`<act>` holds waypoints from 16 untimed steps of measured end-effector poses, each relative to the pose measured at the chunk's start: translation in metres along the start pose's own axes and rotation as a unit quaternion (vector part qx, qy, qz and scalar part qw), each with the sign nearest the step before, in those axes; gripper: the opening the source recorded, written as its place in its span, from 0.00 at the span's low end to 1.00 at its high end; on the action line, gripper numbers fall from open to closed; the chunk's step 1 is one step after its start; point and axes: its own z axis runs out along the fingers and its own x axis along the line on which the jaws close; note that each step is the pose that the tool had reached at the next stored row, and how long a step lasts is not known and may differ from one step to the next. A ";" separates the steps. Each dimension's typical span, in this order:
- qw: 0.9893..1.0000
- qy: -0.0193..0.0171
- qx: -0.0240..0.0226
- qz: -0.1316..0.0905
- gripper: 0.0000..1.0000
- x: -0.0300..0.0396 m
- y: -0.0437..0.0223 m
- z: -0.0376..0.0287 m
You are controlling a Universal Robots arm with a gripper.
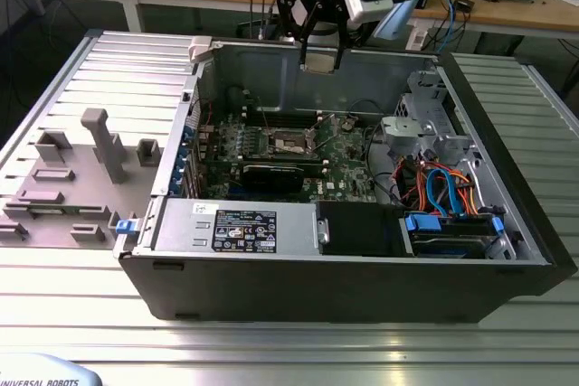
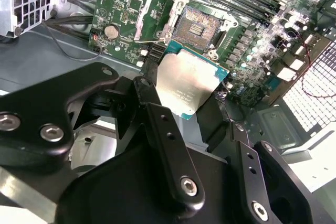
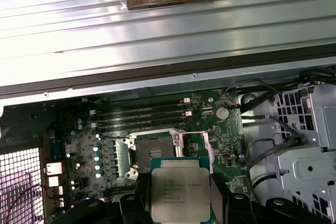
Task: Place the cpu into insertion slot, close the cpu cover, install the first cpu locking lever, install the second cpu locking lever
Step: 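Place the cpu into insertion slot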
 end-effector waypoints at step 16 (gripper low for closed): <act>1.000 -0.001 0.000 0.007 0.54 0.0000 0.0000 0.0000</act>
